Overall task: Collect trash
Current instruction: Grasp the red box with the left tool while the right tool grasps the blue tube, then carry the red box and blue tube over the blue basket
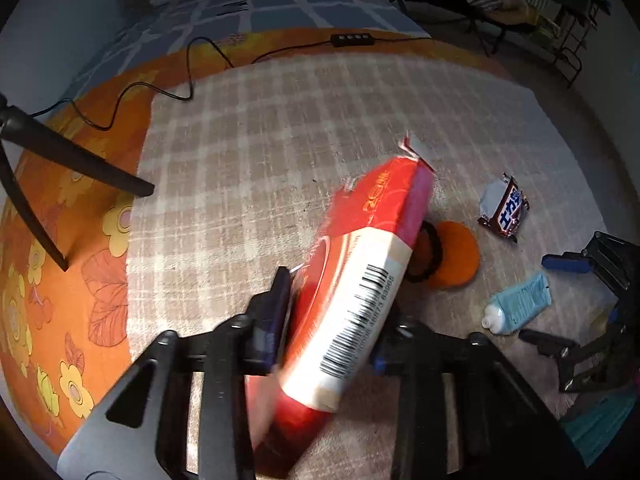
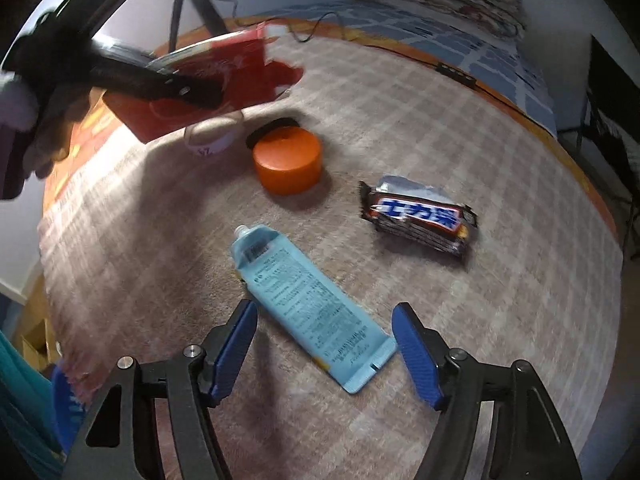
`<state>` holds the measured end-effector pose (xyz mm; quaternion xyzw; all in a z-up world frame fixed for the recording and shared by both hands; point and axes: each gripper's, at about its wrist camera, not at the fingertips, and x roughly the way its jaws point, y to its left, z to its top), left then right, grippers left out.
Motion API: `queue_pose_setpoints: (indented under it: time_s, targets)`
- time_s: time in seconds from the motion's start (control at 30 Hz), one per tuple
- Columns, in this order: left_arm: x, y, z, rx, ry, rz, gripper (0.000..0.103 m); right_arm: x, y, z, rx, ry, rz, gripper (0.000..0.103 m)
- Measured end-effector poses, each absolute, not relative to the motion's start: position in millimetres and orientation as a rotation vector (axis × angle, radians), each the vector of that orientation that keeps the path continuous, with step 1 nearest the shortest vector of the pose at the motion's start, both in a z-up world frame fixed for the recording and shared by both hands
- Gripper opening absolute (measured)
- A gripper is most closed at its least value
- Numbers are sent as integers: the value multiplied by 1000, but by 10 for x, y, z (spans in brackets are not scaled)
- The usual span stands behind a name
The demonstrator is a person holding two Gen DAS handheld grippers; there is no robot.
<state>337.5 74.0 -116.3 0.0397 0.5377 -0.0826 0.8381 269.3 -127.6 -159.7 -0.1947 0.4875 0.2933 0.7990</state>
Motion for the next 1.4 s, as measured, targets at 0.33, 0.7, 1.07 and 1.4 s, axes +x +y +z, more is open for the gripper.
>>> queue_pose_setpoints:
  time_s: [0.33, 0.7, 1.07, 1.4]
  targets:
    - [3391, 905, -1116, -31, 1097, -144, 17, 2773, -1229, -1592, -369, 1048, 644, 18]
    - [3097, 1083, -940, -92, 1047, -120, 16, 2840, -1380, -1532, -216, 1101, 656, 5]
    - [2461, 1012, -803, -136, 1033, -134, 16, 2585, -1429, -1278, -207, 1061, 647, 5]
    - [1820, 702, -731, -108, 1028, -150, 16, 2047, -1464, -1026, -184, 1000, 654, 5]
